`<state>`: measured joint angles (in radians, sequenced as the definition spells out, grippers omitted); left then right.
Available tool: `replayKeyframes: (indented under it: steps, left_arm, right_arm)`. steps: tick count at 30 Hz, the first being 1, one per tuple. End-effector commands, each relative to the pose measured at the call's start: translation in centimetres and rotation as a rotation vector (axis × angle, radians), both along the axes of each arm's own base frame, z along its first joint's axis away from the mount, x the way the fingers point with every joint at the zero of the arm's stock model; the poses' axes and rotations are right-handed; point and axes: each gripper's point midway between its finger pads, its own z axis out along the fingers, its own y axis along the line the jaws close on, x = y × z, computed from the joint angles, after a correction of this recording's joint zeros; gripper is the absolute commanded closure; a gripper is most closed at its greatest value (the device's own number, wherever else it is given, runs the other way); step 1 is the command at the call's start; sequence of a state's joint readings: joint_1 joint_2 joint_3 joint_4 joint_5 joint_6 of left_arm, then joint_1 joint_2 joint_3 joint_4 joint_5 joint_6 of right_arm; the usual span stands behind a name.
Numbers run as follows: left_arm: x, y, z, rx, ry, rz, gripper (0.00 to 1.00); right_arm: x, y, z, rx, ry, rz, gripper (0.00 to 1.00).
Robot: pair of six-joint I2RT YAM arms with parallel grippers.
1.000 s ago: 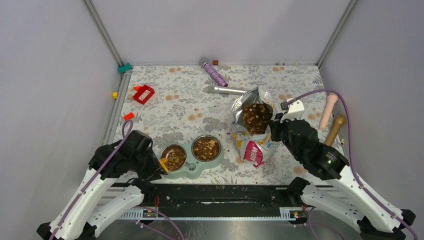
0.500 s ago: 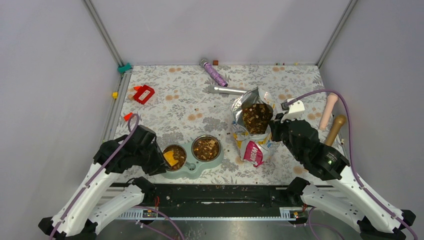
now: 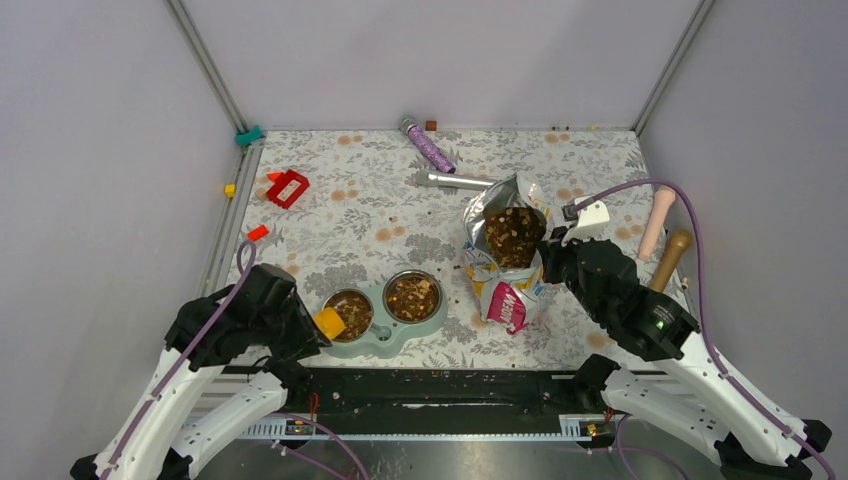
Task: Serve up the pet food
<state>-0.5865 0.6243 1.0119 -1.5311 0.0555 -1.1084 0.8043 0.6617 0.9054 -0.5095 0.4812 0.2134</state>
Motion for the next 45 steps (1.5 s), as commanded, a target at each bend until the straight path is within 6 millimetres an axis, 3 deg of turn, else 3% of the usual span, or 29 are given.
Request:
replayKeyframes:
  steps: [1, 5, 9, 15, 26, 31, 37, 45]
  left_arm:
    - [0.7, -0.7, 0.7, -0.043, -0.036, 0.007, 1.00]
    - [1.5, -1.2, 2.1, -0.081, -0.105, -0.008, 1.00]
    - [3.0, -2.0, 4.8, -0.160, -0.258, -0.025, 1.00]
    - [5.6, -5.3, 9.4, -0.359, -0.514, -0.112, 1.00]
    - [8.4, -11.4, 16.9, -0.684, -0.773, -0.287, 1.00]
    - [8.6, -13.6, 20.7, -0.792, -0.845, -0.395, 1.00]
    - [9.2, -17.5, 21.6, -0.808, -0.801, -0.532, 1.00]
    - [11.4, -21.6, 18.0, -0.619, -0.539, -0.593, 1.00]
  right_arm:
    - [0.3, 0.2, 2.3, 0.063, -0.066, -0.011, 1.00]
    - [0.3, 0.2, 2.4, 0.068, -0.068, -0.009, 1.00]
    - [0.3, 0.2, 2.4, 0.069, -0.068, -0.009, 1.00]
    - [0.2, 0.1, 2.5, 0.075, -0.073, -0.011, 1.00]
    - [0.1, 0.1, 2.7, 0.084, -0.075, -0.003, 1.00]
    - [0.2, 0.5, 2.4, 0.075, -0.065, 0.005, 1.00]
    - [0.2, 0.2, 2.5, 0.074, -0.070, -0.008, 1.00]
    - [0.1, 0.3, 2.6, 0.079, -0.070, 0.001, 1.00]
